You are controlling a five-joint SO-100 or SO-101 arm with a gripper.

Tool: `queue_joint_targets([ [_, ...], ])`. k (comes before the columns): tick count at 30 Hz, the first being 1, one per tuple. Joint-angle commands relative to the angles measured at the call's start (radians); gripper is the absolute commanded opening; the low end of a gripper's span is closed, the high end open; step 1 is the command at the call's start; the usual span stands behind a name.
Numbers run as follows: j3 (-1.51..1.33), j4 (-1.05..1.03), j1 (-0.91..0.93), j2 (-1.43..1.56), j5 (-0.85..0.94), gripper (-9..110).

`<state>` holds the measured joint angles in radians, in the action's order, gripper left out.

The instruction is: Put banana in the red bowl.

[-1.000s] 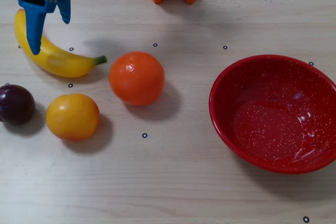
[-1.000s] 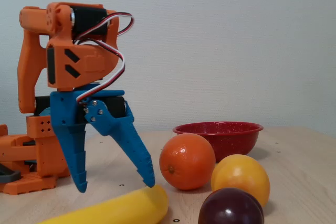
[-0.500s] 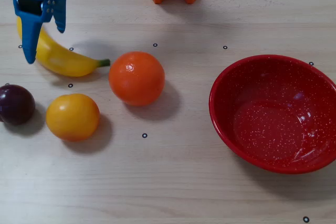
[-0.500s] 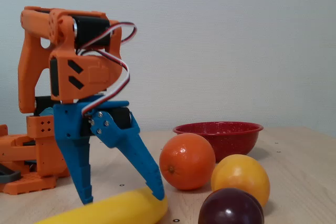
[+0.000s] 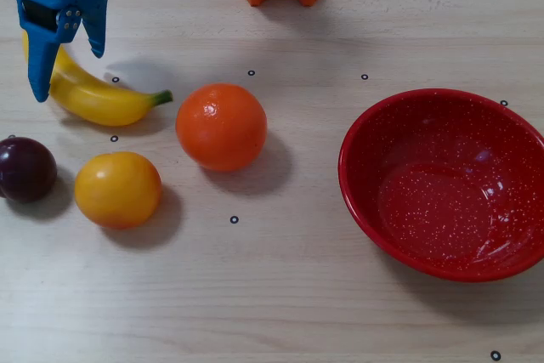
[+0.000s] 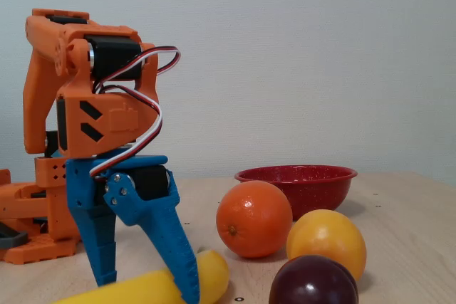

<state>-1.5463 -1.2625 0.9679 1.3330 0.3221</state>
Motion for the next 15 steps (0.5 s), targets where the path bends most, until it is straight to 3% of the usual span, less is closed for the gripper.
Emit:
queue_joint_targets([
  [1, 0.014, 0.008, 0.018, 0.043, -0.055, 41],
  [15, -0.052, 0.086, -0.025, 0.029, -0.120, 39],
])
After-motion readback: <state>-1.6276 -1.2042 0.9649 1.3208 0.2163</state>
